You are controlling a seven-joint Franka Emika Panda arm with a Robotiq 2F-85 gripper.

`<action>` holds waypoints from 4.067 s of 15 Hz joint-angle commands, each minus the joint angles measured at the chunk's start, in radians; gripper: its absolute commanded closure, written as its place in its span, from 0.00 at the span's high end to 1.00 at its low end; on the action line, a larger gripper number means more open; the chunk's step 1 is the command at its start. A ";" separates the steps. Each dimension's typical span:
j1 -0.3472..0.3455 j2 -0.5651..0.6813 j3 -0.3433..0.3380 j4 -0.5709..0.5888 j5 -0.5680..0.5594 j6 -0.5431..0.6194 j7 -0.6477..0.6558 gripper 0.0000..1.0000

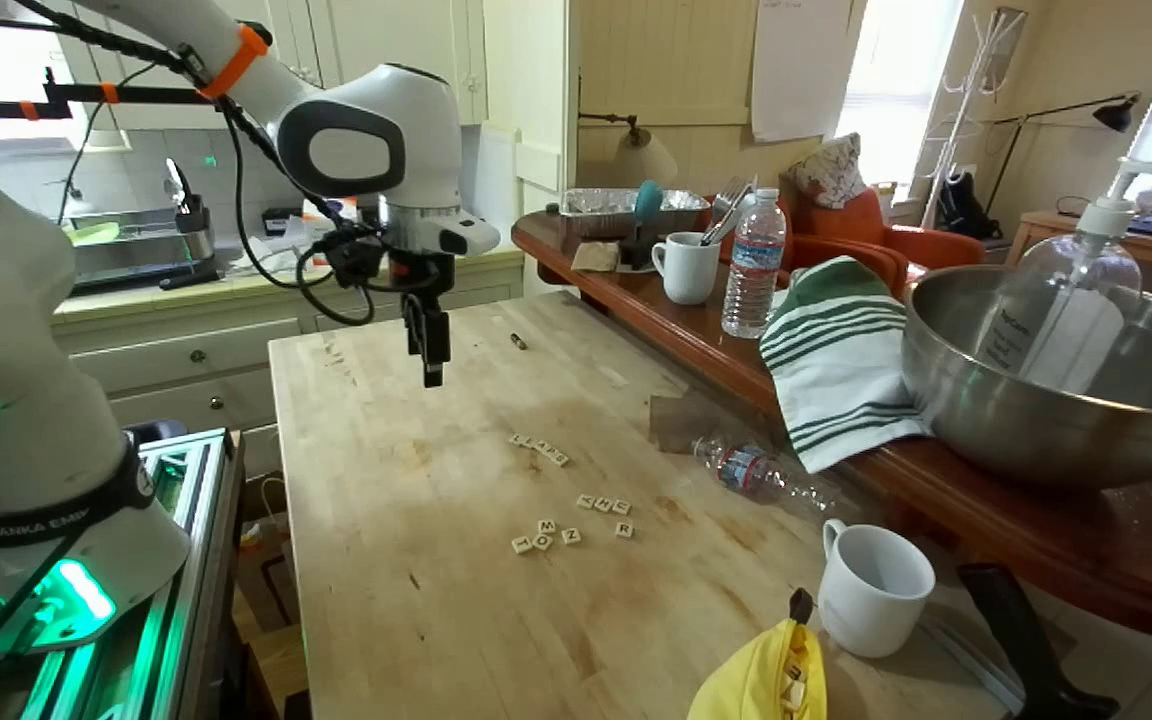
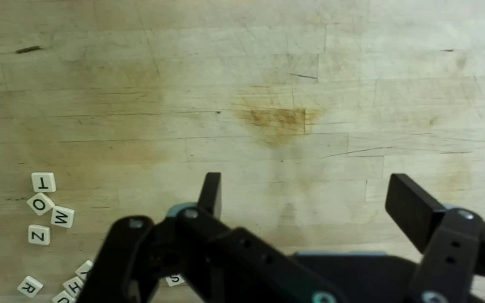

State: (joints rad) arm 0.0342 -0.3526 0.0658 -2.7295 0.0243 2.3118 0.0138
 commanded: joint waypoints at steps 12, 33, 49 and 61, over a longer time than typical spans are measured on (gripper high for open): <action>0.029 0.060 -0.045 0.040 0.021 0.068 -0.155 1.00; 0.028 0.251 -0.106 0.044 0.109 0.374 -0.434 0.00; 0.018 0.433 -0.082 0.054 0.199 0.649 -0.586 0.00; -0.002 0.529 -0.022 0.107 0.345 0.726 -0.716 0.00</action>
State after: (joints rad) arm 0.0483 0.1292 0.0233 -2.6503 0.3359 3.0071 -0.6628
